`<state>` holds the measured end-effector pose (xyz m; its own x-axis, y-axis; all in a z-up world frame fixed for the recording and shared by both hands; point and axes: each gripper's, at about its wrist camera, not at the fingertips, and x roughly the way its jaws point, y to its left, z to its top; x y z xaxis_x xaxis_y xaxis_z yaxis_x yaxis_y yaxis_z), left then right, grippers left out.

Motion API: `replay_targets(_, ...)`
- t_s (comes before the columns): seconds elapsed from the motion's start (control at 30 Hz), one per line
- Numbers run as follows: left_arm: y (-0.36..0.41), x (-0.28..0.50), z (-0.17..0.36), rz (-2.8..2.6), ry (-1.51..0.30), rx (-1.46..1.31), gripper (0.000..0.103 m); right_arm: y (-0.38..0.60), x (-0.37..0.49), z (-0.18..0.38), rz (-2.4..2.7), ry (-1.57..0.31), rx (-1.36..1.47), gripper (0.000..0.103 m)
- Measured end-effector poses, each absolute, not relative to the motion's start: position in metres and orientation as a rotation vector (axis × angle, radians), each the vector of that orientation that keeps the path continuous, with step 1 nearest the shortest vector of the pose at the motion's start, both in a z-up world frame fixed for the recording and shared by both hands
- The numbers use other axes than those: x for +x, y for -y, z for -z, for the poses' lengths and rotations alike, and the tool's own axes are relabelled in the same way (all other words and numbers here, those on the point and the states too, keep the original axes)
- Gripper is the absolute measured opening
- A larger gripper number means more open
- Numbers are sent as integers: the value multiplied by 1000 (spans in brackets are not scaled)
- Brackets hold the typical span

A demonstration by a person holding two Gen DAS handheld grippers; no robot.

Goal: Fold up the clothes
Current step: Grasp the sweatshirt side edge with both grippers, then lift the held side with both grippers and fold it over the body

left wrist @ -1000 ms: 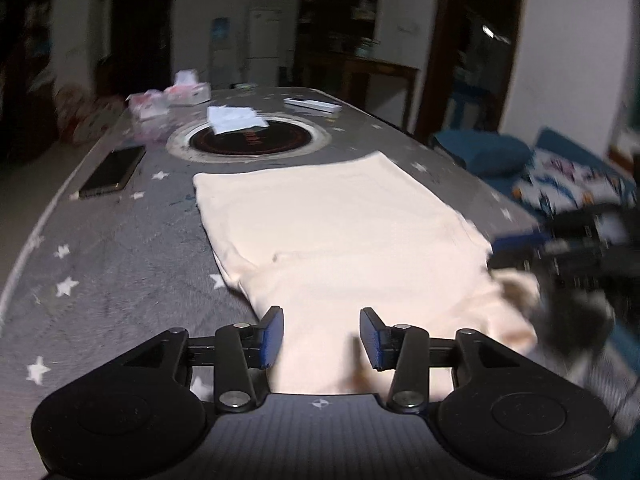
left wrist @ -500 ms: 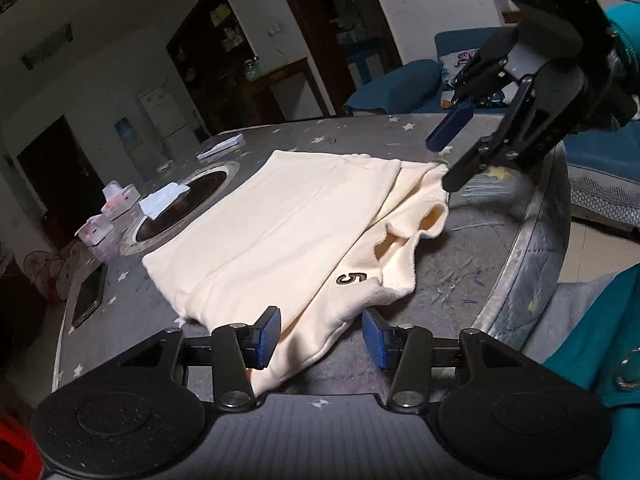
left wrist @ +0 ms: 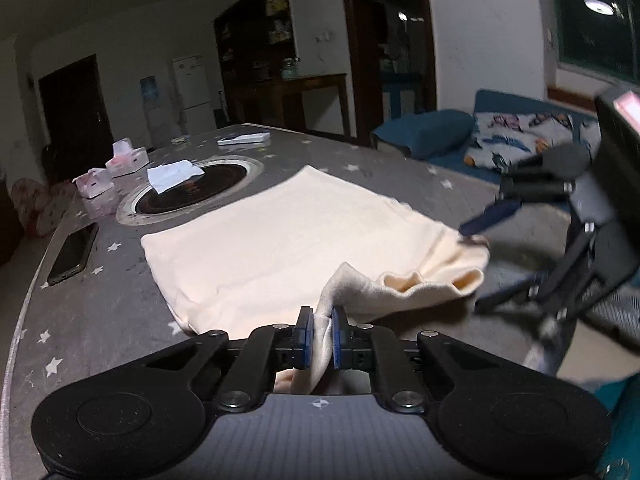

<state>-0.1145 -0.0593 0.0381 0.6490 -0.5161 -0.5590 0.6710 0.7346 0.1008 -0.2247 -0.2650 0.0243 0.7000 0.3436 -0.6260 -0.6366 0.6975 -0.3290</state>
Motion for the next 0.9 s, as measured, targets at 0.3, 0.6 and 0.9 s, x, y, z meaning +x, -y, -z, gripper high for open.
replay_targets(0.3, 56, -90, -38, 702, -585, 267, 11, 258, -191, -18, -632, -558, -500, 33)
replay_targets(0.6, 43, -116, -27, 710, -590, 366, 32, 273, -167, -33, -659, -632, -346, 15)
replay_targets(0.9, 39, -138, -19, 748, -532, 506, 47, 272, -166, -38, -635, -632, -319, 14)
